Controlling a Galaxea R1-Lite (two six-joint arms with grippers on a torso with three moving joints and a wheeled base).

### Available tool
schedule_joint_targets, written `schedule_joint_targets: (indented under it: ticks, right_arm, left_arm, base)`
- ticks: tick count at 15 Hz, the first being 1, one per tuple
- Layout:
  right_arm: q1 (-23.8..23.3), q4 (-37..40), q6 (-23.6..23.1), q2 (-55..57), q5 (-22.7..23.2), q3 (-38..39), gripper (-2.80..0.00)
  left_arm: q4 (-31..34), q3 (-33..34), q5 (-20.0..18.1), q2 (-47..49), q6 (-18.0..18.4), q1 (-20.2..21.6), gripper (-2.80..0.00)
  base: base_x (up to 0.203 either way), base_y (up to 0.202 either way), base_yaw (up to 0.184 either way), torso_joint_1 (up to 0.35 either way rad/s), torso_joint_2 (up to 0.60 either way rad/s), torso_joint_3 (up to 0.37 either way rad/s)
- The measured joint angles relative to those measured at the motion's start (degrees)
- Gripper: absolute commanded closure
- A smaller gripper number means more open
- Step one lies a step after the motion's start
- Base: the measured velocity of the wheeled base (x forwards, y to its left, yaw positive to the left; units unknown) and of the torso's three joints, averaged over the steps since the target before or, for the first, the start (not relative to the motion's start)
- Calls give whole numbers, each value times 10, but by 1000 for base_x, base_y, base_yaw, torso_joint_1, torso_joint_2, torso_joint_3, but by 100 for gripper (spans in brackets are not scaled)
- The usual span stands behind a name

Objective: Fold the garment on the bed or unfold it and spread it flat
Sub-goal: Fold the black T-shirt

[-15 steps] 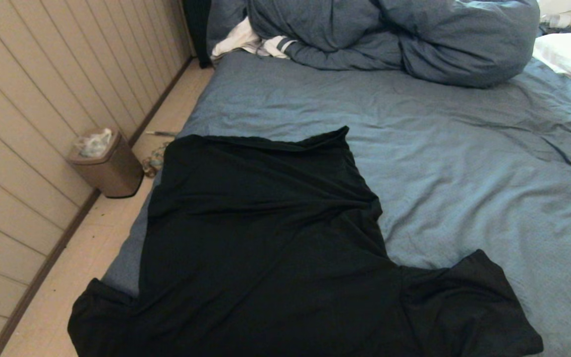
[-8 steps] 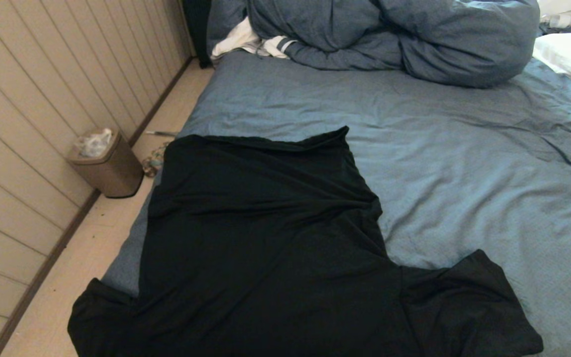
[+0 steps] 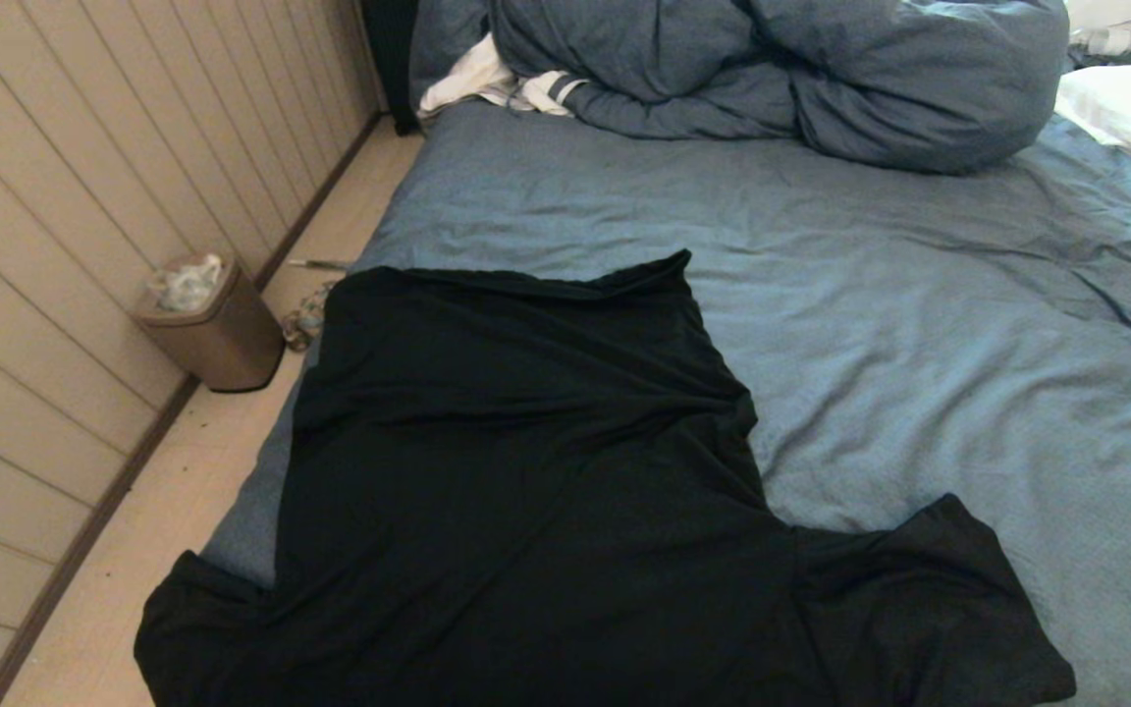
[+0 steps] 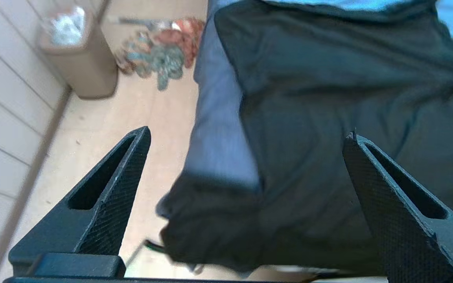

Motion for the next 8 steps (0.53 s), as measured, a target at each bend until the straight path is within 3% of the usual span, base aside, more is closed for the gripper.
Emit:
schedule_joint_targets:
  ticks: [5,8]
  right_arm:
    - [-11,14,26,321,9,-155,0]
    - [-78,18,7,488,43,-185,0]
  left_arm:
    - [2,-103,-59,259,-39,0,-280]
    - [9,-113,-127,371,-80,-4,-280]
  base:
    - [0,0,0,0,0,0]
    - [0,0,0,0,0,0]
